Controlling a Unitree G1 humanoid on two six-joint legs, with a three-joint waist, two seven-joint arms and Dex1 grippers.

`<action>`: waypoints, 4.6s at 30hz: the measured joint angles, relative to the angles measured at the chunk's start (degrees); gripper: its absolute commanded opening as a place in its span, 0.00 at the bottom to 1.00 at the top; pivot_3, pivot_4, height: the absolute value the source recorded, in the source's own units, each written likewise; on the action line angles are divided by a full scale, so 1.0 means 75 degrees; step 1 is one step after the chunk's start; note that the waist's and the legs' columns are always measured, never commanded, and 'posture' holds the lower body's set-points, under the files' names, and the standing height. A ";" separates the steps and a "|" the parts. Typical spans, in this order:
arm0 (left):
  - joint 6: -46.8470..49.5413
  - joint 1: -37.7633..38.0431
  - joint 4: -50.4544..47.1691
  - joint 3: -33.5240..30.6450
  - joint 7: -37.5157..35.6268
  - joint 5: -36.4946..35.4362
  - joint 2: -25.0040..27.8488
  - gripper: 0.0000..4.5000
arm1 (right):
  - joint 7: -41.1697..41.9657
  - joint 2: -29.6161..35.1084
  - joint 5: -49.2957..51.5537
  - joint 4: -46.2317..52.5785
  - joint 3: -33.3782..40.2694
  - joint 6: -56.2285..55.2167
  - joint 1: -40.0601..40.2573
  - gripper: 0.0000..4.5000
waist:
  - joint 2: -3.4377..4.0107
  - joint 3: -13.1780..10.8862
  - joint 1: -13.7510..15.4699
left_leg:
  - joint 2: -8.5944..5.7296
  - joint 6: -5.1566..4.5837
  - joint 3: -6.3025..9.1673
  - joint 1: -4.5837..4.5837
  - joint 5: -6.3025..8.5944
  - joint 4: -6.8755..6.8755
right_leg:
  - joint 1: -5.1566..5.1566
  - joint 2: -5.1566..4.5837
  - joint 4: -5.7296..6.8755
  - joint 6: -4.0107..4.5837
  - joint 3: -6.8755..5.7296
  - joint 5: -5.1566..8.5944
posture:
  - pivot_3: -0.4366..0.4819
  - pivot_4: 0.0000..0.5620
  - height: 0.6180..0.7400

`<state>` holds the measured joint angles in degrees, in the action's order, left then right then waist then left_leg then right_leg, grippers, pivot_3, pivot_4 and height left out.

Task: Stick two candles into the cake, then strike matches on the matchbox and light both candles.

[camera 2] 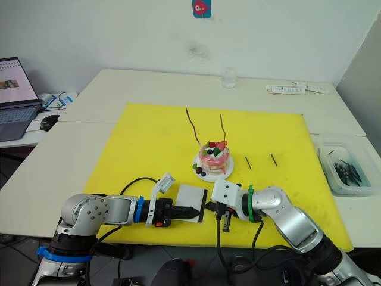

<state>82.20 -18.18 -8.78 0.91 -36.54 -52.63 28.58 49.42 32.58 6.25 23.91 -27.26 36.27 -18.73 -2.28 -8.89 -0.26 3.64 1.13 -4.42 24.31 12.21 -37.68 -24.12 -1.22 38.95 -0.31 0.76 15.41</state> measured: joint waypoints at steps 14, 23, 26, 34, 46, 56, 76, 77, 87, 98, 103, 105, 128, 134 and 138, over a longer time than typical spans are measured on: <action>-0.0185 0.0067 -0.0184 -0.0008 -0.0255 -0.0003 0.0176 0.00 | -0.0231 0.0173 0.0386 0.0526 0.0768 0.0437 0.0337 0.00 | 0.0000 -0.0004 0.0002 | -0.0008 0.0000 -0.0007 0.0002 -0.0003 0.0072 | 0.0007 0.0001 -0.0008 0.0019 0.0003 0.0012 | 0.48 0.27 0.72; -0.0354 0.0003 -0.0043 0.0194 -0.0411 0.0006 0.0244 0.00 | -0.0444 0.0186 0.0392 0.0666 0.0796 0.0453 0.0404 0.00 | 0.0000 -0.0004 0.0018 | -0.0008 0.0000 0.0010 0.0001 -0.0003 0.0087 | 0.0008 0.0008 -0.0007 0.0024 -0.0013 0.0025 | 0.48 0.27 0.72; -0.0364 -0.0035 -0.0014 0.0226 -0.0449 0.0006 0.0270 0.00 | -0.0464 0.0186 0.0384 0.0666 0.0794 0.0436 0.0404 0.00 | 0.0000 -0.0004 0.0017 | -0.0009 0.0000 0.0011 0.0001 -0.0003 0.0086 | 0.0007 0.0008 -0.0007 0.0025 -0.0015 0.0025 | 0.48 0.27 0.72; -0.0372 -0.0099 0.0105 0.0300 -0.0487 0.0007 0.0312 0.00 | -0.0532 0.0185 0.0367 0.0649 0.0783 0.0404 0.0398 0.00 | 0.0000 -0.0004 0.0018 | -0.0009 0.0000 0.0017 0.0001 -0.0003 0.0086 | 0.0009 0.0008 -0.0007 0.0028 -0.0020 0.0027 | 0.48 0.27 0.72; -0.0371 -0.0140 0.0199 0.0331 -0.0482 0.0009 0.0305 0.31 | -0.0595 0.0207 0.0223 0.0660 0.0611 0.0404 0.0426 0.00 | 0.0000 -0.0004 0.0017 | -0.0009 0.0000 0.0025 0.0000 -0.0004 0.0086 | 0.0011 0.0008 -0.0006 0.0027 -0.0025 0.0026 | 0.48 0.27 0.72; -0.0371 -0.0178 0.0219 0.0335 -0.0547 -0.0039 0.0230 0.59 | -0.0630 0.0427 0.0283 0.0822 0.1014 0.0506 0.0670 0.00 | 0.0001 -0.0004 0.0018 | -0.0019 0.0002 0.0044 -0.0059 -0.0003 0.0087 | 0.0018 0.0003 -0.0009 0.0029 -0.0028 0.0026 | 0.48 0.27 0.72; 0.0399 -0.0343 0.0801 -0.0233 -0.0549 -0.0283 0.0067 0.59 | -0.0441 0.0427 0.0341 0.0891 0.0649 0.0507 0.0598 0.00 | 0.0002 -0.0005 0.0010 | -0.0016 0.0002 0.0083 -0.0058 -0.0003 0.0100 | 0.0015 0.0008 -0.0007 0.0039 -0.0068 0.0032 | 0.48 0.27 0.72; 0.0428 -0.0347 0.0828 -0.0257 -0.0549 -0.0297 0.0066 0.59 | -0.0439 0.0426 0.0317 0.0891 0.0628 0.0485 0.0573 0.00 | 0.0002 -0.0005 0.0010 | -0.0016 0.0002 0.0091 -0.0058 -0.0003 0.0099 | 0.0015 0.0008 -0.0007 0.0039 -0.0077 0.0031 | 0.48 0.27 0.72; 0.0599 -0.0376 0.1062 -0.0466 -0.0549 -0.0366 0.0047 0.59 | -0.0342 0.0425 0.0269 0.0891 0.0485 0.0414 0.0536 0.00 | 0.0009 -0.0008 0.0007 | -0.0003 0.0002 0.0167 -0.0059 -0.0003 0.0105 | 0.0018 -0.0002 -0.0003 0.0061 -0.0187 0.0034 | 0.48 0.27 0.72; 0.0608 -0.0435 0.1263 -0.0481 -0.0664 -0.0403 0.0056 0.55 | -0.0279 0.0395 0.0237 0.0839 0.0480 0.0386 0.0490 0.00 | 0.0018 -0.0015 0.0007 | -0.0006 0.0002 0.0177 -0.0059 -0.0003 0.0103 | 0.0017 -0.0004 -0.0003 0.0063 -0.0192 0.0034 | 0.48 0.27 0.72; 0.0616 -0.0416 0.1360 -0.0542 -0.0652 -0.0398 0.0061 0.24 | -0.0282 0.0379 0.0236 0.0839 0.0478 0.0386 0.0491 0.00 | 0.0022 -0.0021 0.0006 | -0.0005 0.0002 0.0175 -0.0058 -0.0003 0.0106 | 0.0014 -0.0004 -0.0003 0.0064 -0.0193 0.0034 | 0.48 0.27 0.72; 0.0624 -0.0415 0.1349 -0.0545 -0.0651 -0.0399 0.0061 0.11 | -0.0283 0.0376 0.0237 0.0840 0.0478 0.0388 0.0491 0.00 | 0.0023 -0.0021 0.0006 | -0.0005 0.0002 0.0174 -0.0058 -0.0003 0.0111 | 0.0014 -0.0004 -0.0002 0.0068 -0.0193 0.0037 | 0.48 0.27 0.72; 0.1293 -0.0411 0.0324 -0.1405 -0.0439 -0.1133 0.0195 0.00 | -0.0601 0.0730 0.1159 0.1967 0.2324 0.0924 0.0932 0.00 | 0.0003 -0.0131 0.0001 | 0.0000 0.0004 0.0181 0.0019 -0.0003 0.0126 | -0.0007 0.0003 -0.0002 0.0029 -0.0205 0.0031 | 0.48 0.27 0.72; 0.1334 -0.0374 0.0119 -0.1848 -0.0435 -0.2180 0.0512 0.00 | -0.0835 0.0590 0.1701 0.2495 0.2733 0.1138 0.1167 0.00 | -0.0004 -0.0147 0.0008 | -0.0004 0.0020 0.0177 0.0029 0.0006 0.0124 | -0.0007 -0.0004 -0.0012 0.0014 -0.0204 0.0042 | 0.48 0.27 0.72; 0.1336 -0.0265 0.0058 -0.2107 -0.0570 -0.2945 0.0697 0.00 | -0.0987 0.0542 0.1844 0.2713 0.2978 0.1042 0.1277 0.00 | -0.0006 -0.0149 0.0013 | -0.0007 0.0022 0.0177 0.0029 0.0007 0.0118 | -0.0005 -0.0007 -0.0012 0.0014 -0.0206 0.0042 | 0.48 0.27 0.72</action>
<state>92.22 -20.17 -8.35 -14.88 -40.82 -74.72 33.81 42.03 36.64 20.08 44.26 -4.92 44.09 -9.16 -2.32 -10.00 -0.16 3.58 1.30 -3.10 24.53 12.27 -36.79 -24.16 -1.28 38.85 -0.20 -0.78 15.72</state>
